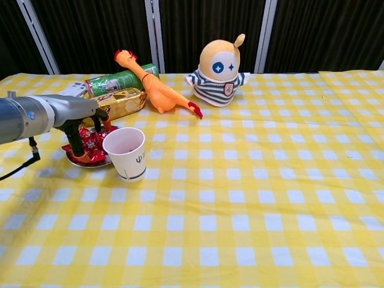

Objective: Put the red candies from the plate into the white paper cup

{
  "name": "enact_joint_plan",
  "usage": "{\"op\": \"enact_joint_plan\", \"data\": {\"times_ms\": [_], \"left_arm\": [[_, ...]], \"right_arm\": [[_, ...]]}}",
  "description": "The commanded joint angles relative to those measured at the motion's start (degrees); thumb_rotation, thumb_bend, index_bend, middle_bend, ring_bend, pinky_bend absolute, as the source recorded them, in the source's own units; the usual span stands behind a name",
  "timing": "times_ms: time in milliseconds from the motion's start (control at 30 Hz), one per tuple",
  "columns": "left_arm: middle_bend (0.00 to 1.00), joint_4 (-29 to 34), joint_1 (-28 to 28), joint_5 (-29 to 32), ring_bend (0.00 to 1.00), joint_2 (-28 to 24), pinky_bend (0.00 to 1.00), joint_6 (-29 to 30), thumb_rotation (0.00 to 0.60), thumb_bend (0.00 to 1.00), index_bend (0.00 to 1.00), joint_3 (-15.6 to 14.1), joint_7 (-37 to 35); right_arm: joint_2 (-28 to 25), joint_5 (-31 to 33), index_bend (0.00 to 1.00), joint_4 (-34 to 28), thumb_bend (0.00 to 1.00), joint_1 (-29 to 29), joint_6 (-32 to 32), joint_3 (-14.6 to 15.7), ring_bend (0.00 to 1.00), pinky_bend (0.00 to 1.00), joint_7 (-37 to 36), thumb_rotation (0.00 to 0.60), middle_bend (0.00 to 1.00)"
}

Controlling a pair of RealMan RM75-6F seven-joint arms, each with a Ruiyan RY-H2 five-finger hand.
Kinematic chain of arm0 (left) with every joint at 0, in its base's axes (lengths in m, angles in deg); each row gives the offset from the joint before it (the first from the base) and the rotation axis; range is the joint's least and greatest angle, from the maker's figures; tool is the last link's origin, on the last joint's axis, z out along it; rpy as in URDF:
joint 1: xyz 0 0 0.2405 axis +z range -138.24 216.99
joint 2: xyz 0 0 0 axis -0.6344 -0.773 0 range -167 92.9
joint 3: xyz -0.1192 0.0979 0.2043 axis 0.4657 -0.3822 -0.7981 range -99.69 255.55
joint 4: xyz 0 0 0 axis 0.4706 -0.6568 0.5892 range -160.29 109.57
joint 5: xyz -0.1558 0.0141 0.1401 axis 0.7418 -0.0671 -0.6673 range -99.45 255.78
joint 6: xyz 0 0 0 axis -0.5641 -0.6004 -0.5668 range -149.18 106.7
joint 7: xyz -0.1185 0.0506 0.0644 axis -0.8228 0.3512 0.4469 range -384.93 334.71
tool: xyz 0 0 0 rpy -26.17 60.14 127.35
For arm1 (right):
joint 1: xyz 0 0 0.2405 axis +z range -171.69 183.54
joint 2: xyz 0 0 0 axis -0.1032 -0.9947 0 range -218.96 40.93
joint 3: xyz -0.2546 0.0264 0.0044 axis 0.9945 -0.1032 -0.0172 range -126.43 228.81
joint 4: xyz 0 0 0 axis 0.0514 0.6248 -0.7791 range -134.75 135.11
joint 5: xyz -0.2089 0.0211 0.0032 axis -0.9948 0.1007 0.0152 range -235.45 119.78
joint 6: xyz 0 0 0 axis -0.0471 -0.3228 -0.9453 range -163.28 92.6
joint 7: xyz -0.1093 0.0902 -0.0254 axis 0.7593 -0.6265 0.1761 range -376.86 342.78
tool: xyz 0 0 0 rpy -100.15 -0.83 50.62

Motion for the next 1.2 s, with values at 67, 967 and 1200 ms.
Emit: {"op": "enact_joint_plan", "data": {"times_ms": [67, 967, 1200], "left_arm": [[0.23, -1.26, -0.4, -0.04, 0.92, 0.91, 0.94, -0.5, 0.6, 0.2, 0.21, 0.31, 0.08], [0.54, -5.3, -0.49, -0.05, 0.92, 4.01, 0.95, -1.73, 0.6, 0.4, 0.5, -0.48, 1.08], [0.6, -5.36, -0.18, -1.16, 0.92, 3.79, 0.95, -1.29, 0.6, 0.45, 0.56, -0.23, 0.66]], "right_arm": [[0.07, -0.04, 0.0, 0.07, 0.41, 0.03, -0.01, 0.0, 0.0, 0.0, 0.05, 0.6, 0.0], [0.05, 0.17, 0.0, -0.08, 0.41, 0.07, -0.16, -0.04, 0.0, 0.0, -0.11, 0.6, 0.0], [0.01, 0.24, 0.0, -0.11, 0.41, 0.1, -0.19, -0.1, 0.0, 0.0, -0.12, 0.6, 0.0]]}}
